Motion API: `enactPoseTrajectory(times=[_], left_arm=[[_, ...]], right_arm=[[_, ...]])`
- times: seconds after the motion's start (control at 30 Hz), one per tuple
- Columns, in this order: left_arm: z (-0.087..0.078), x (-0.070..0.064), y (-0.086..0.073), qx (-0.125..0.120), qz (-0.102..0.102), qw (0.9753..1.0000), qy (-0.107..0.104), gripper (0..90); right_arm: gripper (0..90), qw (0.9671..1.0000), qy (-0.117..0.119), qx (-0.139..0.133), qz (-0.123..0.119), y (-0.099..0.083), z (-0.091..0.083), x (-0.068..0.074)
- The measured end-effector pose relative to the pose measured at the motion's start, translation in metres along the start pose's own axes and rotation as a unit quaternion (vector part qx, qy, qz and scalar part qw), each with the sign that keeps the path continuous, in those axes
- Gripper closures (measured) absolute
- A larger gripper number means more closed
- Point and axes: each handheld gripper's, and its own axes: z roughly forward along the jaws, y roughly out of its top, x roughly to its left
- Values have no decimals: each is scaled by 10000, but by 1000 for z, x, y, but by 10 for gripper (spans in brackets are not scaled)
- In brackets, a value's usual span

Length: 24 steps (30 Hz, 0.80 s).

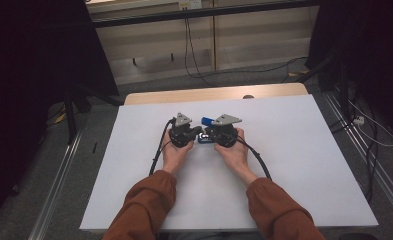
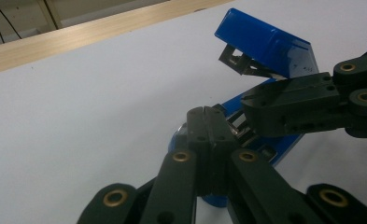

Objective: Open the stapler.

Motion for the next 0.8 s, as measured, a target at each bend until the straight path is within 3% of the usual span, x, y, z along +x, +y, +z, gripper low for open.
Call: enactPoseTrajectory(times=[0.33, 0.53, 0.8], left_arm=[[0, 0, -1, -19, 34, 10000, -10, 900], [0, 0, -2, -59, 9, 10000, -4, 900], [0, 0, -2, -92, -17, 10000, -29, 900]], right_arm=[[900, 9999, -58, -56, -74, 5, 2, 5], [900, 9996, -207, -140, -137, 7, 3, 9], [900, 9995, -268, -161, -41, 8, 1, 6]])
